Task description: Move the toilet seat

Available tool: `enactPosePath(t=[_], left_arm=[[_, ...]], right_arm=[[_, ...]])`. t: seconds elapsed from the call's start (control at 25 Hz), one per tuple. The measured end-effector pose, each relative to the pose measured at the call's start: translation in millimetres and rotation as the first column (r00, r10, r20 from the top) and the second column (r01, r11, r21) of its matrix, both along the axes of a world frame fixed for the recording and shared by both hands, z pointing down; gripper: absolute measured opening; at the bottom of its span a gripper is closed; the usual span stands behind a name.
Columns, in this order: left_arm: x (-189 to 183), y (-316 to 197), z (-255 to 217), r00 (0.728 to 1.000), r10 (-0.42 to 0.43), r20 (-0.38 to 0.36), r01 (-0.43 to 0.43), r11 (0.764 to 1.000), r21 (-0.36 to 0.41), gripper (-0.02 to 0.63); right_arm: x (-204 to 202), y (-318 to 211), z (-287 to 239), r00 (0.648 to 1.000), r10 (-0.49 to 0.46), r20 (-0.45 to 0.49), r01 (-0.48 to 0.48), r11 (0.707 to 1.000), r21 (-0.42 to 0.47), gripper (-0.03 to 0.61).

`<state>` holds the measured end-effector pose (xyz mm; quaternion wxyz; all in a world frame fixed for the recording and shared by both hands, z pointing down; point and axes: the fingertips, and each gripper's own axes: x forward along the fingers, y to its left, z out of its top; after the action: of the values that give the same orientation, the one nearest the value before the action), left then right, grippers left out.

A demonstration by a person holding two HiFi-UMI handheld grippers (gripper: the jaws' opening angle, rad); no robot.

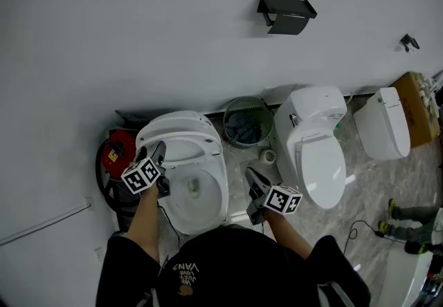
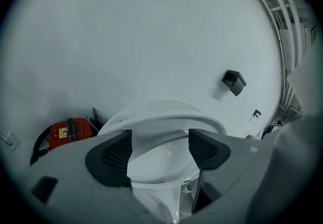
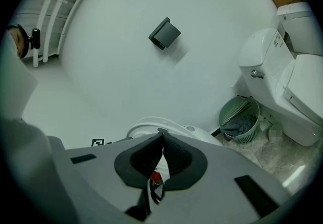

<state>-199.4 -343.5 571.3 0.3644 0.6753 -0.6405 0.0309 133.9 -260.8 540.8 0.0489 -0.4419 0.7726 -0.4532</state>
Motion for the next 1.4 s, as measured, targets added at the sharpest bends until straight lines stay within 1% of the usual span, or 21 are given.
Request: enactPosePath(t=[0.2, 0.32, 0.52, 0.8, 1.04, 1.2, 1.32, 1.4], left_arm=[[0, -10, 0, 1.000, 0.009, 0.023, -0.009, 1.000, -0.008, 0.324], [-1, -16, 1, 0.999, 0.016, 0.042, -0.015, 1.000, -0.013, 0.318], [1, -24, 1, 0.994, 0.036, 0.103, -0.034, 0.999, -0.024, 0.263], [2, -28, 10, 0.991, 0.037, 0.129, -0.030, 0.998, -0.057, 0.209], [6, -24, 10, 0.991, 0.028, 0.131, -0.021, 0.998, -0.055, 0.162], [8, -17, 2, 0.991, 0.030, 0.133, -0.027, 0.999, -0.028, 0.102], [9, -8, -7, 0.988, 0.036, 0.148, -0.036, 0.999, -0.003, 0.008], [9, -2, -13, 0.987, 0.041, 0.156, -0.044, 0.999, 0.015, 0.003]], right_arm=[[0, -1, -1, 1.000, 0.010, 0.005, -0.010, 1.000, -0.003, 0.002], [2, 0, 0, 1.000, 0.018, 0.003, -0.018, 1.000, -0.008, 0.002], [5, 2, 1, 0.999, 0.041, -0.004, -0.041, 0.999, -0.011, 0.002], [10, 7, 3, 0.998, 0.067, -0.005, -0.067, 0.998, -0.017, 0.002], [14, 11, 3, 0.997, 0.080, -0.004, -0.080, 0.997, -0.017, 0.002], [15, 14, 3, 0.996, 0.084, -0.007, -0.084, 0.996, -0.013, 0.002], [12, 18, 2, 0.997, 0.081, -0.004, -0.081, 0.997, -0.008, 0.002], [9, 21, 1, 0.997, 0.076, -0.002, -0.076, 0.997, -0.004, 0.002]])
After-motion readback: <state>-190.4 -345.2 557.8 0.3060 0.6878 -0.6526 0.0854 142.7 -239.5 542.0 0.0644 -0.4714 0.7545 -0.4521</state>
